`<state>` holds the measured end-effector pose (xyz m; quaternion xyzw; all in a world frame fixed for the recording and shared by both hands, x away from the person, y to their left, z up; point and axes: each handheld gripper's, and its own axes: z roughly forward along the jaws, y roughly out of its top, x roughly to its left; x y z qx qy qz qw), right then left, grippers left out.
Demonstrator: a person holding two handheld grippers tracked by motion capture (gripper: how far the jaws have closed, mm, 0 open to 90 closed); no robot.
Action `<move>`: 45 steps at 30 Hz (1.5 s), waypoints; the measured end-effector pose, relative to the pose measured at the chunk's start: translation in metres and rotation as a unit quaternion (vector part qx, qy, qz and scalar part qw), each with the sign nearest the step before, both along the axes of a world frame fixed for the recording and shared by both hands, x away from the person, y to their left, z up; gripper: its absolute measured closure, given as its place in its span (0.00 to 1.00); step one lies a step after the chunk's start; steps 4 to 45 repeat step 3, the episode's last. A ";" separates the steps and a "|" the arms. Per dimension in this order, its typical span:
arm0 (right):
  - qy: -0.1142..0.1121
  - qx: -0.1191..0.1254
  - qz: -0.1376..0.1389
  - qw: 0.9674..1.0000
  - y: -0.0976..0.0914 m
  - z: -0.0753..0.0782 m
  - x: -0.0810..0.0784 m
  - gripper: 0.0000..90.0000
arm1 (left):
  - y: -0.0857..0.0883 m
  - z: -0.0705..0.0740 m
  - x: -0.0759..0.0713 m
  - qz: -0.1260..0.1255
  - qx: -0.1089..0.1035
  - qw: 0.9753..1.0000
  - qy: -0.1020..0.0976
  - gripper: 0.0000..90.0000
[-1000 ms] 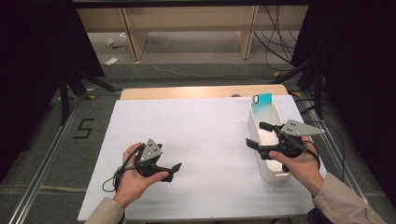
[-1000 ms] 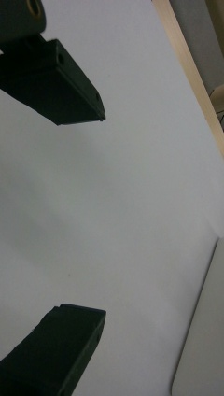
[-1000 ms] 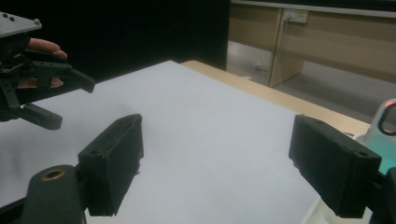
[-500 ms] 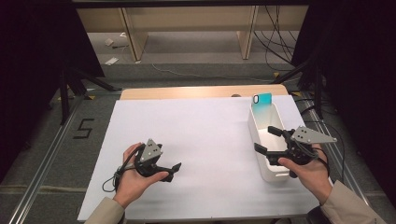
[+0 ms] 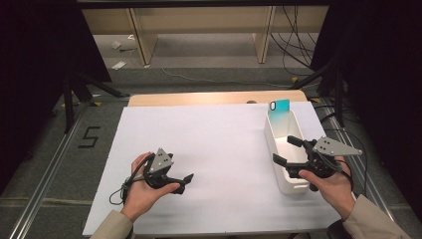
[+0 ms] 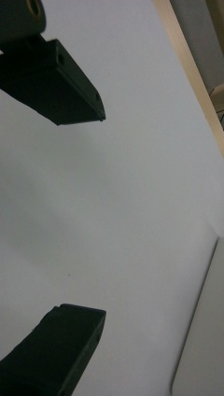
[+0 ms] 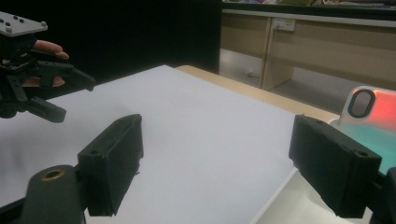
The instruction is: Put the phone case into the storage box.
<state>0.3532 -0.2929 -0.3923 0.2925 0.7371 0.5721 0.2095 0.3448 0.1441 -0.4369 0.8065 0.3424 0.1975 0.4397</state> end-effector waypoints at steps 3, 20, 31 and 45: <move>-0.001 0.004 -0.002 1.000 -0.001 0.000 0.001 0.21 | 0.000 0.000 0.000 0.000 0.000 1.000 0.000 0.05; -0.001 0.004 -0.002 1.000 -0.001 0.000 0.001 0.21 | 0.000 0.000 0.000 0.000 0.000 1.000 0.000 0.05; -0.001 0.004 -0.002 1.000 -0.001 0.000 0.001 0.21 | 0.000 0.000 0.000 0.000 0.000 1.000 0.000 0.05; -0.001 0.004 -0.002 1.000 -0.001 0.000 0.001 0.21 | 0.000 0.000 0.000 0.000 0.000 1.000 0.000 0.05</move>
